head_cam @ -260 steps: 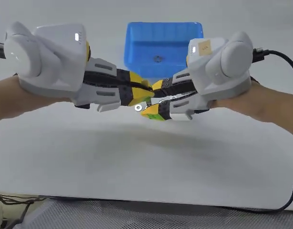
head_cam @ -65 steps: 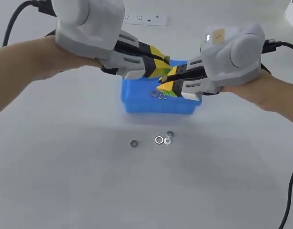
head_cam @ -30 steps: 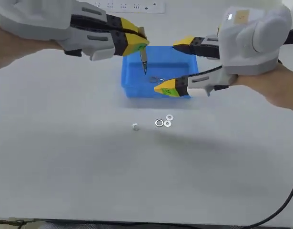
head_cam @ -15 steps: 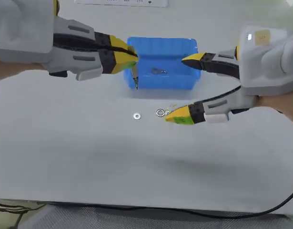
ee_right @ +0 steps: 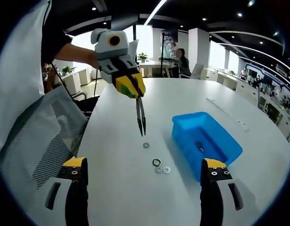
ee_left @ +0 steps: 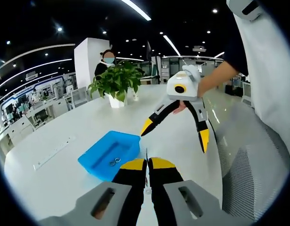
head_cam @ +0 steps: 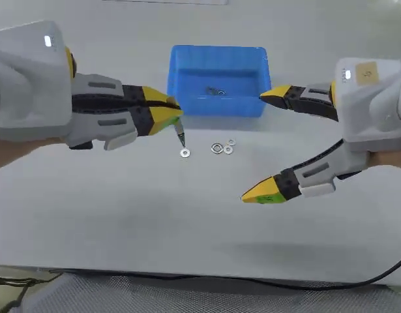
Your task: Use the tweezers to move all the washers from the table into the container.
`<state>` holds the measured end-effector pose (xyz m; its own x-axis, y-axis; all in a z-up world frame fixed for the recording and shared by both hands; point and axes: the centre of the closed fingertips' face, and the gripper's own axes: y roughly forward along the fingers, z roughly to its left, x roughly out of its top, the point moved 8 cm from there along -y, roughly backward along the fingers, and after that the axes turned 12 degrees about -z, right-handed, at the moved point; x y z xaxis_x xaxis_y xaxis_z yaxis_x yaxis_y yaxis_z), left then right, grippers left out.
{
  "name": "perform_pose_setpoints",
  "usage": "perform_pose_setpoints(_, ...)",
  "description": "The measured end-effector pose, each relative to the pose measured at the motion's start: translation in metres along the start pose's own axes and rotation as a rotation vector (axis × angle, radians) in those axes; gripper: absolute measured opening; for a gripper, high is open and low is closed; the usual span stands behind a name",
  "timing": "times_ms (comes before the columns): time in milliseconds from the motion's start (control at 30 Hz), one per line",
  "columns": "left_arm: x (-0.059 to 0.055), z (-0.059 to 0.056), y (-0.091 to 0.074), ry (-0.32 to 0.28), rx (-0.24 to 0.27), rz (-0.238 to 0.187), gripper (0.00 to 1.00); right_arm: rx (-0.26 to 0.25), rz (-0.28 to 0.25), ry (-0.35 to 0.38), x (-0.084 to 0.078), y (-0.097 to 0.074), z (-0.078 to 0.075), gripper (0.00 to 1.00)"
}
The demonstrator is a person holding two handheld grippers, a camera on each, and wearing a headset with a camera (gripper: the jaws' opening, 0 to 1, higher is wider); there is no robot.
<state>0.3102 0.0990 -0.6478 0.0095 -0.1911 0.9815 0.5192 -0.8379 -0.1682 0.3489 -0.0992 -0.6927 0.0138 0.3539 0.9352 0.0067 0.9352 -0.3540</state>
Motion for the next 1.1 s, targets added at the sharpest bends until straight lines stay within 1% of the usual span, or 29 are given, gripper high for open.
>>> perform_pose_setpoints(33, 0.0, -0.002, 0.0, 0.013, -0.006, -0.026, 0.05, 0.0, 0.001, -0.002, -0.001, 0.0, 0.001, 1.0)
perform_pose_setpoints(67, 0.0, -0.003, 0.0, 0.016, -0.006, -0.035, 0.05, 0.002, 0.003, -0.004, -0.002, 0.0, 0.001, 1.0)
perform_pose_setpoints(133, -0.002, -0.003, 0.001, 0.021, 0.002, -0.031, 0.05, 0.015, 0.011, 0.01, -0.003, 0.0, 0.003, 1.0)
perform_pose_setpoints(200, -0.004, -0.003, 0.002, 0.004, 0.003, -0.025, 0.05, 0.013, 0.01, 0.013, -0.004, -0.001, 0.003, 1.0)
perform_pose_setpoints(233, -0.004, -0.004, 0.003, 0.013, 0.002, -0.022, 0.05, 0.012, 0.008, 0.017, -0.005, -0.001, 0.003, 1.0)
perform_pose_setpoints(300, -0.004, -0.005, 0.005, 0.005, -0.006, -0.02, 0.05, 0.004, 0.013, 0.01, -0.007, -0.002, 0.002, 1.0)
perform_pose_setpoints(367, -0.007, -0.006, 0.007, 0.018, -0.014, 0.002, 0.05, 0.004, 0.02, 0.002, -0.008, -0.002, 0.003, 1.0)
perform_pose_setpoints(500, -0.014, -0.005, 0.008, 0.007, -0.02, 0.012, 0.06, 0.008, 0.022, 0.014, -0.011, -0.002, 0.003, 1.0)
perform_pose_setpoints(567, -0.018, -0.004, 0.008, 0.002, -0.013, 0.013, 0.06, 0.004, 0.024, 0.008, -0.012, -0.003, 0.004, 1.0)
perform_pose_setpoints(600, -0.021, -0.003, 0.008, 0.0, -0.01, 0.018, 0.06, 0.001, 0.019, 0.008, -0.012, -0.004, 0.003, 1.0)
perform_pose_setpoints(700, -0.024, -0.002, 0.007, -0.005, -0.013, 0.024, 0.06, -0.007, 0.01, 0.024, -0.012, -0.005, 0.003, 1.0)
perform_pose_setpoints(733, -0.025, -0.001, 0.007, -0.014, -0.011, 0.023, 0.06, -0.009, 0.008, 0.028, -0.012, -0.005, 0.003, 1.0)
perform_pose_setpoints(833, -0.026, 0.002, 0.008, -0.013, -0.006, 0.022, 0.06, -0.018, 0.01, 0.03, -0.014, -0.005, 0.001, 1.0)
perform_pose_setpoints(967, -0.026, 0.001, 0.011, -0.012, -0.017, 0.016, 0.06, -0.019, 0.005, 0.046, -0.015, -0.004, 0.002, 1.0)
perform_pose_setpoints(1000, -0.028, 0.001, 0.012, -0.004, -0.022, 0.03, 0.06, -0.017, 0.006, 0.046, -0.016, -0.004, 0.003, 1.0)
perform_pose_setpoints(1033, -0.029, 0.001, 0.012, -0.003, -0.024, 0.035, 0.06, -0.015, 0.008, 0.047, -0.016, -0.004, 0.003, 1.0)
perform_pose_setpoints(1067, -0.028, 0.0, 0.013, -0.017, -0.025, 0.021, 0.06, -0.012, 0.009, 0.052, -0.017, -0.003, 0.003, 1.0)
perform_pose_setpoints(1100, -0.029, 0.001, 0.014, -0.003, -0.019, 0.025, 0.06, -0.012, 0.011, 0.051, -0.017, -0.003, 0.003, 1.0)
